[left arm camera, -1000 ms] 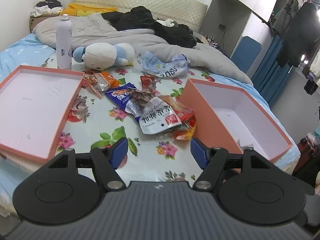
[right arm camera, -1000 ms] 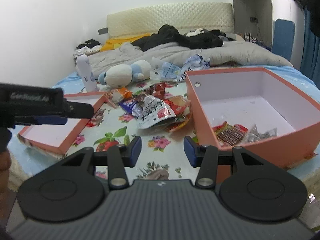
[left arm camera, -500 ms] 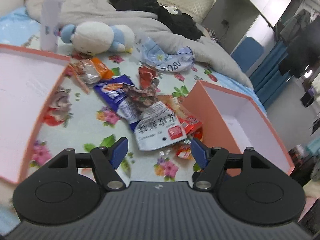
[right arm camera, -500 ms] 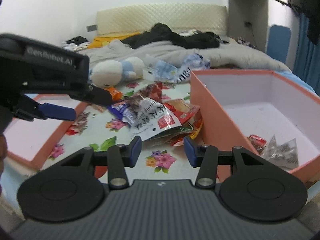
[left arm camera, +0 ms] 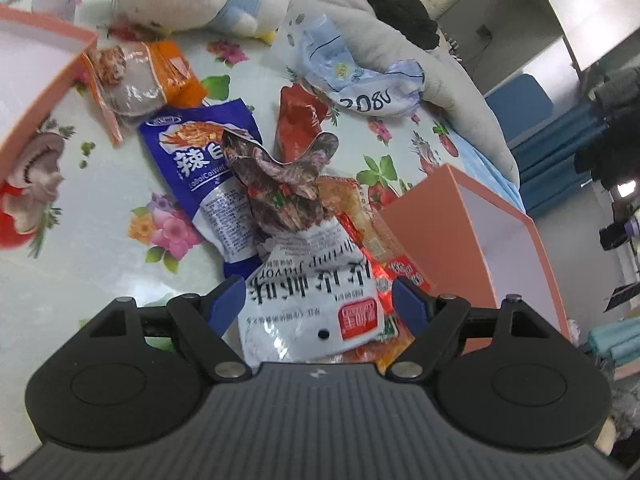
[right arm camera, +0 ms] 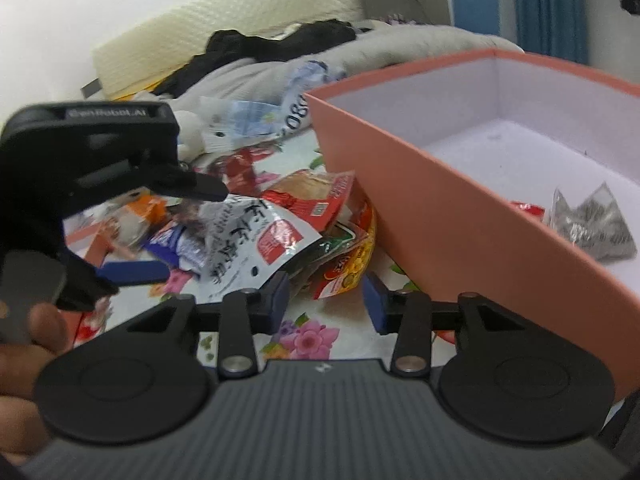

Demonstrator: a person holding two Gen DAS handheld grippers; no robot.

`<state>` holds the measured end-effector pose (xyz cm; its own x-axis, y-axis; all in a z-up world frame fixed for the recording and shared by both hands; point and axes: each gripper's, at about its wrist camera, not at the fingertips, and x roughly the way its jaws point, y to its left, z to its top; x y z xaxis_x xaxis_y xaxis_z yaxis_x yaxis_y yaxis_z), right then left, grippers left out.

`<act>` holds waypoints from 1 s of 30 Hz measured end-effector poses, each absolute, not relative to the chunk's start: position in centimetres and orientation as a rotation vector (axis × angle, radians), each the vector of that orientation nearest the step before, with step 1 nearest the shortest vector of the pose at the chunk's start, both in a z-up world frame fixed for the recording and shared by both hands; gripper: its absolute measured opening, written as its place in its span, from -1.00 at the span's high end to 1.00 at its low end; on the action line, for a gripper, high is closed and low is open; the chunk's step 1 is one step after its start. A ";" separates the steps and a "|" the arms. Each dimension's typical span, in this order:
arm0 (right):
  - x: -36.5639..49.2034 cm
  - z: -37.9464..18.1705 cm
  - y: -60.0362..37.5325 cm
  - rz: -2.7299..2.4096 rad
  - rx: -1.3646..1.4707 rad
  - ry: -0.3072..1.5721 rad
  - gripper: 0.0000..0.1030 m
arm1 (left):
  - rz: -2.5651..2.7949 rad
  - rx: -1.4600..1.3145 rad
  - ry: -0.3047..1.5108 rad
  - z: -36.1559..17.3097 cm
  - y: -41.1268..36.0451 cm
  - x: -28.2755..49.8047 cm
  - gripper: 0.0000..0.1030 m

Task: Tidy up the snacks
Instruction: 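Grasp the brown foil packet with the left gripper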

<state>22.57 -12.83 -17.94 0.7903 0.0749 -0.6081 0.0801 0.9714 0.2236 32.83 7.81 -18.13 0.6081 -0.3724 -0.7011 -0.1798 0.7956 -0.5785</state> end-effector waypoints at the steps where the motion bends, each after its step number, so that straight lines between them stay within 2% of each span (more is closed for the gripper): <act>1: 22.8 -18.1 -12.9 -0.015 0.248 0.663 0.18 | -0.120 -0.677 0.927 -18.4 7.9 33.2 -0.62; 5: 23.5 -18.7 -13.5 -0.054 0.268 0.691 0.35 | -0.134 -0.694 0.940 -18.9 8.0 34.5 -0.62; 10: 24.2 -19.2 -14.1 -0.021 0.312 0.688 0.39 | -0.118 -0.670 0.932 -19.5 7.6 36.0 -0.59; 13: 24.6 -19.9 -14.4 -0.019 0.339 0.692 0.57 | -0.102 -0.675 0.935 -20.2 7.5 36.4 -0.59; 14: 24.8 -20.1 -14.5 -0.016 0.344 0.699 0.72 | -0.098 -0.663 0.939 -20.3 7.5 36.6 -0.58; 15: 24.8 -20.3 -14.7 -0.013 0.353 0.705 0.78 | -0.097 -0.651 0.943 -20.4 7.4 36.7 -0.55; 18: 24.6 -20.1 -15.0 0.004 0.372 0.701 0.90 | -0.120 -0.635 0.960 -20.5 7.1 36.9 -0.35; 30: 22.7 -18.6 -15.0 0.072 0.357 0.687 0.94 | -0.125 -0.553 0.987 -18.9 7.1 34.1 -0.19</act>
